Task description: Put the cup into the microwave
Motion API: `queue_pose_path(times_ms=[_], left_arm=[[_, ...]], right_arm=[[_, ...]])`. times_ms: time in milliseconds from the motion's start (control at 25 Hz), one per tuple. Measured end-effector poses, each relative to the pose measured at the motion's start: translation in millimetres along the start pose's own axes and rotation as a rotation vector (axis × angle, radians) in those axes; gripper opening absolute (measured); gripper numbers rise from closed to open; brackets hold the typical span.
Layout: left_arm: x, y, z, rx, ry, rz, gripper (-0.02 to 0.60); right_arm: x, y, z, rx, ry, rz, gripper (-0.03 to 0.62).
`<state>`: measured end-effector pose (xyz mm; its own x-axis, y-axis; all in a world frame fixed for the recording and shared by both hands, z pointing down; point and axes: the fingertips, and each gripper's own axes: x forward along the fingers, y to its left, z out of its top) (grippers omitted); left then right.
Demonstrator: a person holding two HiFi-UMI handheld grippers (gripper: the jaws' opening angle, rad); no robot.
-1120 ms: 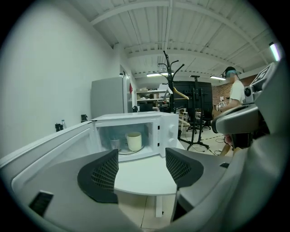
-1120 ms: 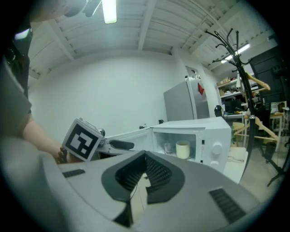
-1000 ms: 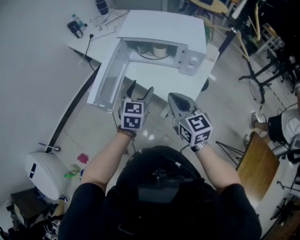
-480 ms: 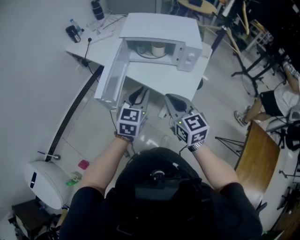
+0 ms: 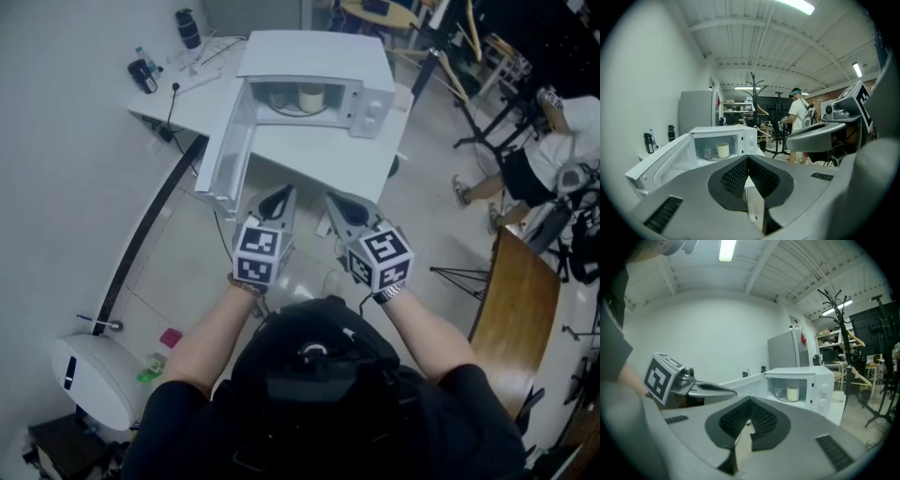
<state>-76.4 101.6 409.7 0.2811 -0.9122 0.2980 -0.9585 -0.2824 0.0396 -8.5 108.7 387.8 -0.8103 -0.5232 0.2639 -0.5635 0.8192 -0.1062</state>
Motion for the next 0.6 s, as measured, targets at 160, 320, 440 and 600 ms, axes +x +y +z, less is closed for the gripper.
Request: queue_pose_path(times_ms=[160, 320, 440, 600], left_arm=[[-6.7, -0.2, -3.7, 0.005, 0.007, -0.004, 0.002], [-10.7, -1.8, -4.4, 0.005, 0.012, -0.006, 0.002], [-10.8, -0.8, -3.2, 0.003, 0.012, 0.004, 0.002], [-7.1, 1.5, -3.2, -0.008, 0.016, 0.025, 0.002]], right_arm=[[-2.7, 6.7, 1.7, 0.006, -0.004, -0.007, 0.003], [-5.6, 9.4, 1.3, 0.008, 0.000, -0.010, 0.003], [-6.0, 9.4, 2.2, 0.009, 0.003, -0.002, 0.003], [-4.0, 5.7, 1.0, 0.007, 0.012, 0.015, 0.003]])
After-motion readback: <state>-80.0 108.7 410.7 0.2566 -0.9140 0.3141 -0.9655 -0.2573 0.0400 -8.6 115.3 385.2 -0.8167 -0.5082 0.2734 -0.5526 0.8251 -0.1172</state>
